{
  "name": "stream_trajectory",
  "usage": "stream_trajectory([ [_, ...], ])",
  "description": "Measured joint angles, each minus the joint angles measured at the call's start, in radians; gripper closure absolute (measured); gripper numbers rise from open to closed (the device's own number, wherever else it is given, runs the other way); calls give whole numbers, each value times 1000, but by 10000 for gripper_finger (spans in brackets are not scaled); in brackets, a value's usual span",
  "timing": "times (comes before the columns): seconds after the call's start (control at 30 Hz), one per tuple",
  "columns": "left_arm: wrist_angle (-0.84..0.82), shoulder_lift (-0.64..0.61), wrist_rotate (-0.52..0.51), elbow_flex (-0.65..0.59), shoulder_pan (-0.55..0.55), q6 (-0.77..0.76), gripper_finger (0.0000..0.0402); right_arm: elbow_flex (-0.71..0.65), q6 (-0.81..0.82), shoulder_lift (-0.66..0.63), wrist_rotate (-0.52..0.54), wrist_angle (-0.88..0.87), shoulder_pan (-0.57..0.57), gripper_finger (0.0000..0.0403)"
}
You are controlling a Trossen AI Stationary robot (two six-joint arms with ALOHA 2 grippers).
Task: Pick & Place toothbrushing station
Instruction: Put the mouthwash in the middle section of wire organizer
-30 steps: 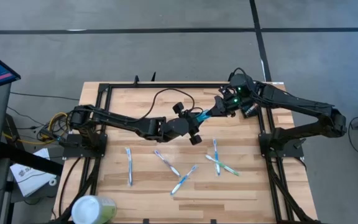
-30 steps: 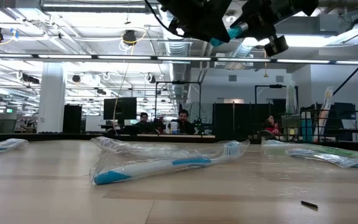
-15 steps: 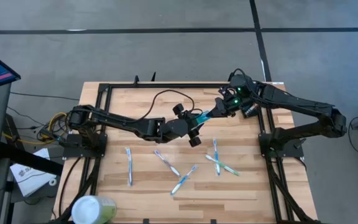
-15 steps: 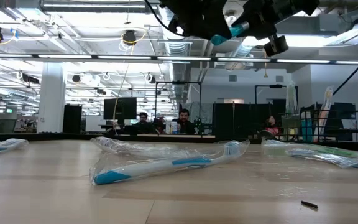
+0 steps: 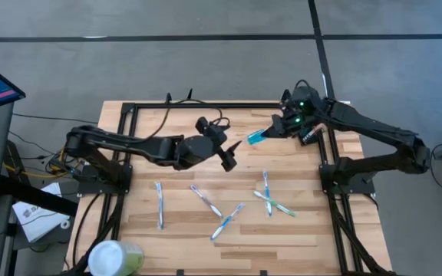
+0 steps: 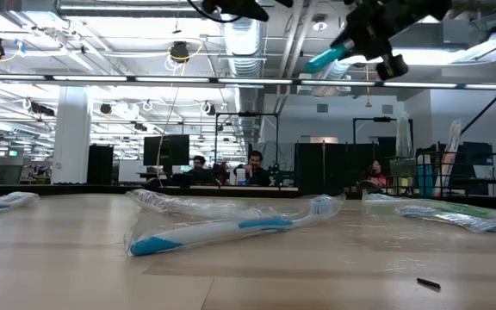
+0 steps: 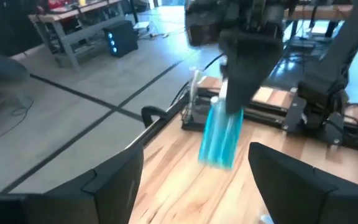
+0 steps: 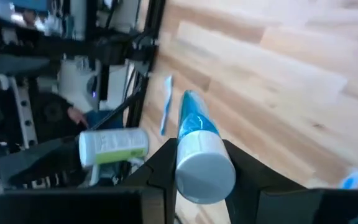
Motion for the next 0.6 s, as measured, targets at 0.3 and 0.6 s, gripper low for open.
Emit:
stream_trajectory([
  [0.3, -31, -5, 41, -18, 7, 0, 141, 0, -67, -112, 7, -124, -224, 317],
  [0.6, -37, -36, 203, -131, 6, -38, 159, 0, -61, -220, 105, -233, -433, 317],
])
